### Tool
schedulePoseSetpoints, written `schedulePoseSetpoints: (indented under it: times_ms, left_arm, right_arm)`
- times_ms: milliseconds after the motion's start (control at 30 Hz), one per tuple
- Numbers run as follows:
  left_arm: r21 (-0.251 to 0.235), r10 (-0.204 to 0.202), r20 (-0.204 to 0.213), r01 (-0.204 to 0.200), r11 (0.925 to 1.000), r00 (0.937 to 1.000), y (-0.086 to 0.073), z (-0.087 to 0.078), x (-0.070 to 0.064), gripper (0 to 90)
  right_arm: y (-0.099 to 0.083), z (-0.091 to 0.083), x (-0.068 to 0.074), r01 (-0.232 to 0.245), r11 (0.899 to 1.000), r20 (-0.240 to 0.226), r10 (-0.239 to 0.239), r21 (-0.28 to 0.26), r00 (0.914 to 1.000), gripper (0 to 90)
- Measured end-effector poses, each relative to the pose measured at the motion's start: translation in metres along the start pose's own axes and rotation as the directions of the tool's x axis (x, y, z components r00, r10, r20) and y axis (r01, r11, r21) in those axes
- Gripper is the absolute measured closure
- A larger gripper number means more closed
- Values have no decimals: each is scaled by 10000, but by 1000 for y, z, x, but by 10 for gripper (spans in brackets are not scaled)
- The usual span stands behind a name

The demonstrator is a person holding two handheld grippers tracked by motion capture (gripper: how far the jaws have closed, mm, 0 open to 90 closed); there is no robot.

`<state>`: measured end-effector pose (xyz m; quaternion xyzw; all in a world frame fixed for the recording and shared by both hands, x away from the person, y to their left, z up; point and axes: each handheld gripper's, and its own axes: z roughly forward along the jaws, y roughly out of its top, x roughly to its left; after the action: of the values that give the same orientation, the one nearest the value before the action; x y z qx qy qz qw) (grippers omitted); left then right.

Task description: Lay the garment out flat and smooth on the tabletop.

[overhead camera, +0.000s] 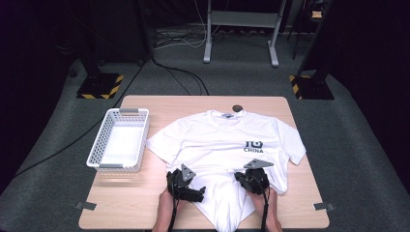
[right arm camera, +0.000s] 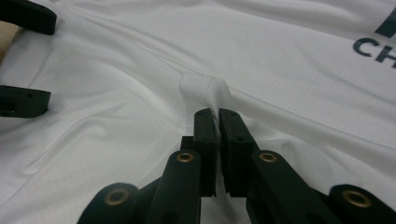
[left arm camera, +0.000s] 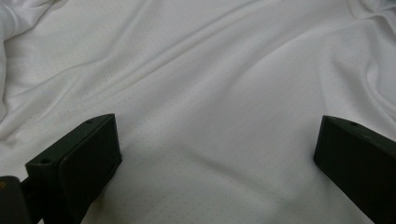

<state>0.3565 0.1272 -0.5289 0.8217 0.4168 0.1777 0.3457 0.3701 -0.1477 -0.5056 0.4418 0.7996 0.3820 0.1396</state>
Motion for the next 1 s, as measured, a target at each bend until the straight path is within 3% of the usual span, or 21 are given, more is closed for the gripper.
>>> schedulePoseSetpoints:
  times_ms: [167, 300, 467, 567, 600, 633, 700, 767, 800, 900, 1000]
  left_arm:
    - [-6, -38, -33, 38, 10000, 10000, 0, 0, 0, 2]
    - [-3, -59, -45, 59, 10000, 10000, 0, 0, 0, 2]
    - [-5, -67, -46, 67, 10000, 10000, 0, 0, 0, 2]
    - [-7, -68, -47, 68, 10000, 10000, 0, 0, 0, 2]
    - [-8, -72, -56, 72, 10000, 10000, 0, 0, 0, 2]
    - [-10, -75, -60, 75, 10000, 10000, 0, 0, 0, 2]
    - [-10, -73, -65, 73, 10000, 10000, 0, 0, 0, 2]
    - [-9, -73, -65, 72, 10000, 10000, 0, 0, 0, 2]
    - [-7, -71, -64, 71, 10000, 10000, 0, 0, 0, 2]
    - [-12, -69, -64, 69, 10000, 10000, 0, 0, 0, 2]
    - [3, -65, -63, 65, 10000, 10000, 0, 0, 0, 2]
  right_arm:
    - [-2, -21, -5, -81, 9987, 165, 89, -504, 9998, 861]
    - [-7, -15, -9, -105, 9999, 241, 107, -71, 9997, 855]
    - [-8, -25, -16, -267, 9990, 424, 283, -365, 9987, 864]
    - [-7, -14, -17, -170, 9997, 533, 159, 196, 9985, 858]
    - [-8, -9, -17, -138, 9989, 572, 112, 454, 9983, 835]
    - [-9, -6, -17, -62, 9979, 676, 19, 643, 9977, 752]
    - [-8, -7, -15, -168, 9983, 892, 118, 556, 9959, 582]
    - [-4, -8, -13, -187, 9989, 1197, 134, 434, 9927, 500]
    - [-2, -6, -14, -209, 9985, 1088, 153, 509, 9939, 500]
    - [-3, 4, -11, -26, 9969, 1157, -65, 785, 9933, 625]
    - [-4, 4, -12, -74, 9985, 1088, 15, 542, 9941, 763]
